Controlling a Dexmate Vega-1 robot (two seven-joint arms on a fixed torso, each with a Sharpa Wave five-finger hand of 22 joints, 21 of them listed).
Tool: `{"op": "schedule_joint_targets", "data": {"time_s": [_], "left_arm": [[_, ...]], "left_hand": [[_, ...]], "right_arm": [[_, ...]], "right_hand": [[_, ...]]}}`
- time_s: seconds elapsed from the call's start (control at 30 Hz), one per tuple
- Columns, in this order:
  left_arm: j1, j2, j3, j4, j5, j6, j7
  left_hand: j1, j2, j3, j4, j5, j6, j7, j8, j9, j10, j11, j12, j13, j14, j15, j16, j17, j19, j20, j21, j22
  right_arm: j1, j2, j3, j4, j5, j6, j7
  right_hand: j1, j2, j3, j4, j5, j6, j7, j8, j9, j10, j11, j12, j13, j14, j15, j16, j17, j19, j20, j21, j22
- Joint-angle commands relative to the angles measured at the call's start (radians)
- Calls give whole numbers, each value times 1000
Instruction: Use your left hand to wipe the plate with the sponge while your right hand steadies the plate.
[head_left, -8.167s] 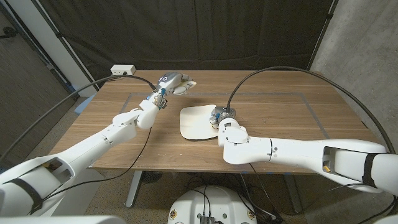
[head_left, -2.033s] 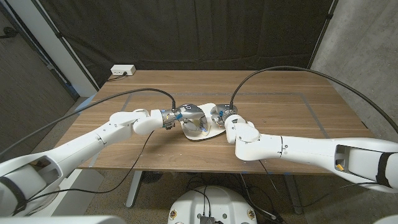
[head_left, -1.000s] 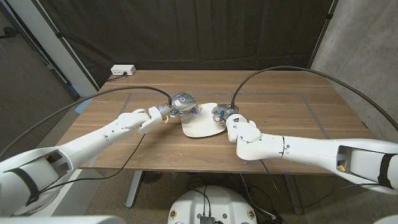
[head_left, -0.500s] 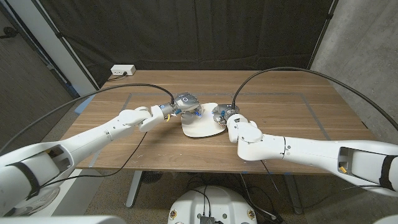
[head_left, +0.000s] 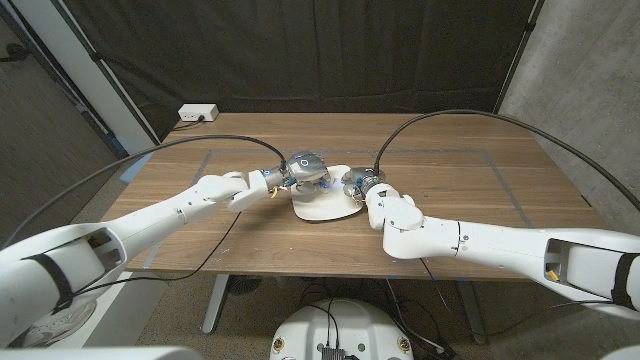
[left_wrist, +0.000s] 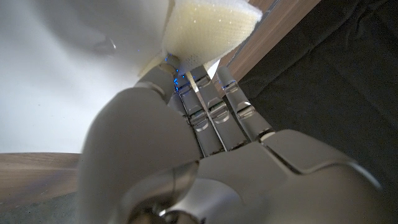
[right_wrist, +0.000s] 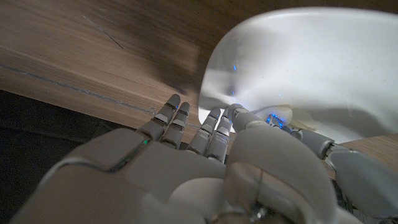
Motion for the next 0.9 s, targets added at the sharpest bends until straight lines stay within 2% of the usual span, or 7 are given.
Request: {"op": "schedule_joint_targets", "data": {"time_s": [0.03, 0.37, 0.47, 0.67, 0.9], "left_arm": [[-28, -38, 75, 51, 79, 27, 48], [-74, -109, 137, 174, 107, 96, 122], [-86, -121, 151, 188, 104, 115, 143], [-91, -94, 157, 137, 72, 117, 118], [-60, -1, 117, -25, 24, 99, -23]], "left_hand": [[11, -3, -4, -1, 7, 14, -2, 5, 4, 14, -2, -5, 2, 12, -60, -2, 3, -6, -44, 7, 1], [14, -2, -7, 0, 7, 17, -1, 4, 4, 19, -2, -6, 3, 17, -60, -3, 4, -6, -46, 10, 1], [16, -2, -9, 0, 7, 18, 0, 4, 4, 20, -2, -7, 3, 17, -59, -4, 5, -5, -45, 12, 1], [17, -2, -11, 1, 7, 17, 0, 3, 4, 22, -1, -7, 5, 20, -58, -5, 5, -5, -45, 14, 1], [18, -2, -14, 2, 7, 14, -3, 0, 4, 20, -1, -12, 5, 17, -59, -11, 4, -11, -46, 14, 1]], "right_arm": [[-6, 2, 4, -9, -14, -9, 11], [-8, 3, 1, -16, -20, -20, 14], [-8, 3, 0, -21, -20, -26, 14], [-2, 5, -8, -32, -21, -46, 15], [16, 7, -18, -31, -16, -45, 17]], "right_hand": [[6, -6, -2, -1, -4, -7, 0, 4, 3, 6, 8, 3, 5, -6, -101, 0, 4, -4, 3, 9, 0], [6, -5, -5, -2, -4, -9, 0, 4, 2, 5, 8, 3, 5, -6, -101, -1, 3, -5, 3, 9, 0], [6, -5, -6, -2, -4, -9, 1, 4, 2, 5, 8, 3, 5, -6, -102, -1, 3, -5, 3, 10, 0], [5, -5, -8, -2, -4, -10, 0, 4, 2, 4, 8, 3, 5, -7, -101, -1, 3, -6, 4, 11, -1], [5, -5, -11, -3, -4, -11, 1, 3, 2, 3, 8, 2, 5, -8, -102, -1, 3, -6, 4, 12, -1]]}}
